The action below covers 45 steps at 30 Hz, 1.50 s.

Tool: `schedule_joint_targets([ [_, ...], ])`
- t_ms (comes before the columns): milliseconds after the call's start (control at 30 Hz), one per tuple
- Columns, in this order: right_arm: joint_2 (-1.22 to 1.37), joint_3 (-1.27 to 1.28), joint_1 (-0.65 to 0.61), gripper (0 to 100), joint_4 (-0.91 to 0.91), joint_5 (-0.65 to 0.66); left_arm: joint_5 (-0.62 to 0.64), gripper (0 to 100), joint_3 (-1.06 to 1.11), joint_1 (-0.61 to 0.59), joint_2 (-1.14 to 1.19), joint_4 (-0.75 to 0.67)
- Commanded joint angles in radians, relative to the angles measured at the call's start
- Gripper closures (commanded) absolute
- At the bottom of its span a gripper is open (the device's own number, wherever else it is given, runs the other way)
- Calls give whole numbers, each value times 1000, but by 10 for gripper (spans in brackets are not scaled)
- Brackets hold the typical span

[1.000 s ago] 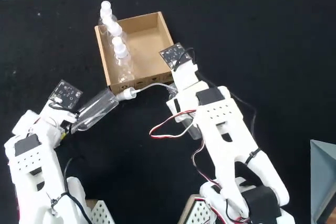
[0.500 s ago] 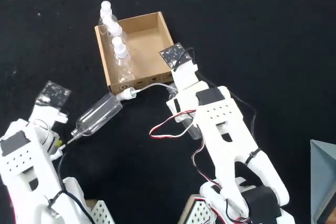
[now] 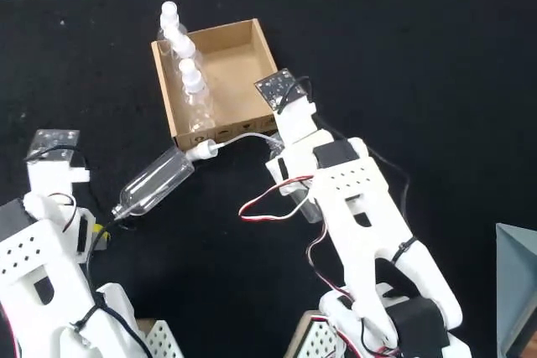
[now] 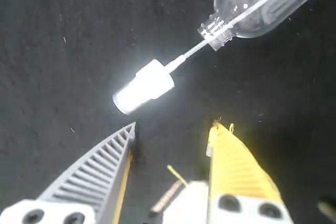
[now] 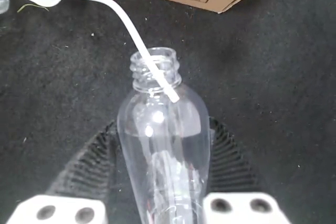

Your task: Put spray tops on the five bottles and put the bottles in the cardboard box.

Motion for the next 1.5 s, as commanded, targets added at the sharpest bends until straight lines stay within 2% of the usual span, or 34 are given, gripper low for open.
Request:
schedule_joint_targets([
  [0,-54,-8,28,913,-26,9,244,798,-45,-10,-2,18],
  [233,-54,-8,28,913,-26,9,494,797,-24,-21,-6,8],
  [500,-54,-8,28,913,-26,9,717,797,150,-107,-8,-175],
  [633,-54,-8,26,913,-26,9,769,797,243,-119,-8,-259],
  [933,-54,-1,26,913,-29,9,830,796,283,-114,2,-304],
  [1200,-54,-1,26,913,-29,9,950,796,467,-117,-8,-568],
  [1467,-54,-1,26,913,-29,9,1082,796,458,-119,-9,-580],
])
